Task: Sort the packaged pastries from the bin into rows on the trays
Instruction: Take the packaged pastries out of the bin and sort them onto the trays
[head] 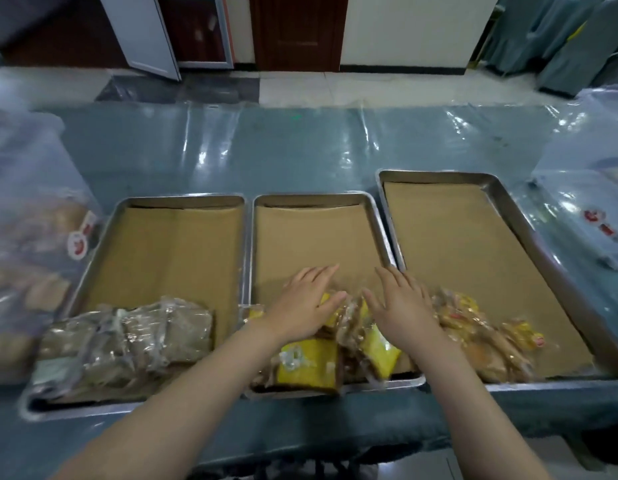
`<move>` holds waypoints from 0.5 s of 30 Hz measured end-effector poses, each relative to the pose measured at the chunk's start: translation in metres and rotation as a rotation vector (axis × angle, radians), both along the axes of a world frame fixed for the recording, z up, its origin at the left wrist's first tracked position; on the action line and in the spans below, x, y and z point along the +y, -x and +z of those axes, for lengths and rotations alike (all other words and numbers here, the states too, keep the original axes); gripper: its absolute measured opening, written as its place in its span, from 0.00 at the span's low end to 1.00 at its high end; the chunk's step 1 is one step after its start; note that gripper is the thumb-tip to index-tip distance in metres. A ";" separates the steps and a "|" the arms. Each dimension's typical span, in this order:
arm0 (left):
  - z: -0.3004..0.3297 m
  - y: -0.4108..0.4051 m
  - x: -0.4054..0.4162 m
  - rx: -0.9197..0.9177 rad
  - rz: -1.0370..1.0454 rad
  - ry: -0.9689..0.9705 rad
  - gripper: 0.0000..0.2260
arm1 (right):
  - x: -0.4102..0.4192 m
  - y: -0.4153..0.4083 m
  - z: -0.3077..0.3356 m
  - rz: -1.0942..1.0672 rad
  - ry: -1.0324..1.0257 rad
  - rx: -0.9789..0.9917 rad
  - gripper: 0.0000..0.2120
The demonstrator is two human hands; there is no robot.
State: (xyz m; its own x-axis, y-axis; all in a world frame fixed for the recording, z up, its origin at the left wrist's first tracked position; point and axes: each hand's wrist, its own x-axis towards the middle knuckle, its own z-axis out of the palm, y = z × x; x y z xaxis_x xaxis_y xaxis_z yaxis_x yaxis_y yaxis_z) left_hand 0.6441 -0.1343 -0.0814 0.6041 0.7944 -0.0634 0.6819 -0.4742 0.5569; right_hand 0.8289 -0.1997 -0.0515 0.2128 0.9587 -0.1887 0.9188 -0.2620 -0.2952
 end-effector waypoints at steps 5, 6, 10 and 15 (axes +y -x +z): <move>0.014 0.075 0.004 0.020 0.048 -0.017 0.28 | 0.013 0.070 0.005 0.023 -0.040 0.039 0.30; 0.016 0.088 0.004 0.016 0.059 -0.003 0.27 | 0.015 0.083 0.007 0.035 -0.042 0.044 0.30; 0.030 0.128 0.005 0.004 0.118 0.051 0.26 | 0.025 0.119 0.016 0.078 -0.053 0.073 0.31; 0.066 0.162 0.007 -0.008 0.233 -0.022 0.25 | 0.049 0.152 0.039 0.186 -0.068 0.159 0.31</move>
State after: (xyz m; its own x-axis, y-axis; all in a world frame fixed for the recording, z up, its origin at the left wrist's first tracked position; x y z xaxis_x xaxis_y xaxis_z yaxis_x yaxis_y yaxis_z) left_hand 0.4819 -0.1275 -0.0156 0.4051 0.9134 -0.0407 0.7700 -0.3168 0.5538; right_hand 0.6771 -0.1510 -0.0125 0.0042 0.9902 -0.1397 0.8901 -0.0673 -0.4507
